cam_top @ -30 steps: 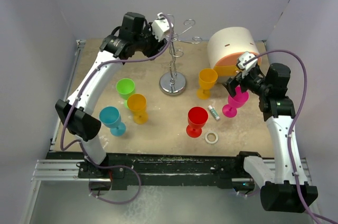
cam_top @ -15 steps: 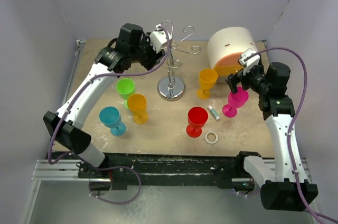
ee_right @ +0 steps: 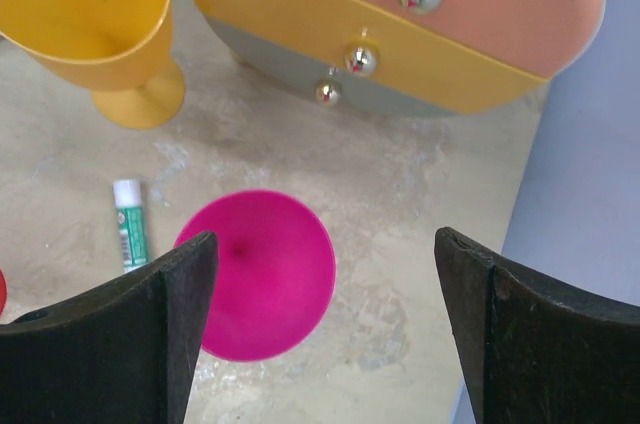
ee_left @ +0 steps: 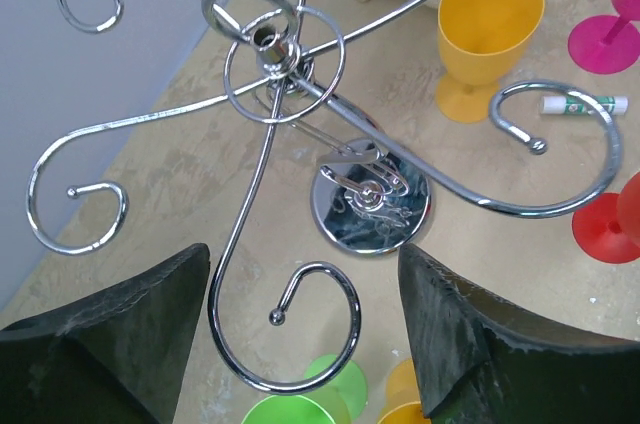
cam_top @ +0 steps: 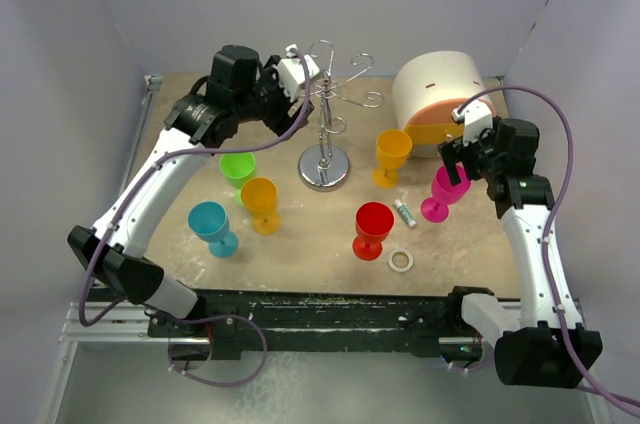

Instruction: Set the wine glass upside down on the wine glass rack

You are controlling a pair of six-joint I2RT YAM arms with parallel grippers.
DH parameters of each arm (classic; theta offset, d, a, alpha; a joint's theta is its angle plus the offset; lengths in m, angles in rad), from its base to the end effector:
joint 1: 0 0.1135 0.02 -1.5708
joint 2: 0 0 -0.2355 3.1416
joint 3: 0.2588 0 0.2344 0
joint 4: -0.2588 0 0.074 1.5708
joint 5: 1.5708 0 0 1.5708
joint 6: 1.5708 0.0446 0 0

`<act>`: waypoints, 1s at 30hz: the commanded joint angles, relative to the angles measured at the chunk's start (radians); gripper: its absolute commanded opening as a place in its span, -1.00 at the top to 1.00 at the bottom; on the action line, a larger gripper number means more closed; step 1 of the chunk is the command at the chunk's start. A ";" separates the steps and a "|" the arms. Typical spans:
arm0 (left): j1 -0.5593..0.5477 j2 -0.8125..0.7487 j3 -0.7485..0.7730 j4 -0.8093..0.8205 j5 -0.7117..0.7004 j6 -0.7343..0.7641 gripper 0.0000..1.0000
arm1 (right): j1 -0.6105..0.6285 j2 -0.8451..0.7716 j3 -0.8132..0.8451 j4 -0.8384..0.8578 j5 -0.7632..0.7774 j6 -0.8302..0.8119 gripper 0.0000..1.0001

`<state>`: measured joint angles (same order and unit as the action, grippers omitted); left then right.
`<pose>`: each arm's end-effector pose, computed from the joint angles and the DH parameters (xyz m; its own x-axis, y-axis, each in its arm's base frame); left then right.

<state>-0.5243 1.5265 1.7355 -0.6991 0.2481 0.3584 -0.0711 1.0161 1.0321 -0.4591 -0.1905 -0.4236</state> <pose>0.2735 -0.1708 0.3993 -0.1456 0.4770 -0.8668 0.7730 0.6016 0.2012 0.2280 -0.0078 0.3268 -0.3484 -0.3798 -0.8570 -0.2677 0.9165 -0.2973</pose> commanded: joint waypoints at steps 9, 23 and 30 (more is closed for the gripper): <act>-0.002 -0.179 -0.058 -0.027 0.084 0.063 -0.99 | 0.002 0.095 0.087 -0.145 0.156 -0.009 -0.30; 0.000 -0.295 -0.155 -0.030 0.033 0.151 -0.98 | 0.002 0.246 0.042 -0.110 0.173 -0.015 0.55; 0.035 -0.324 -0.182 0.015 -0.049 0.137 -0.98 | 0.002 0.229 0.074 -0.173 0.104 -0.015 1.00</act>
<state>-0.5175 1.2366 1.5581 -0.7467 0.2565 0.4942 -0.0711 1.2694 1.0740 -0.5838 -0.0353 -0.4362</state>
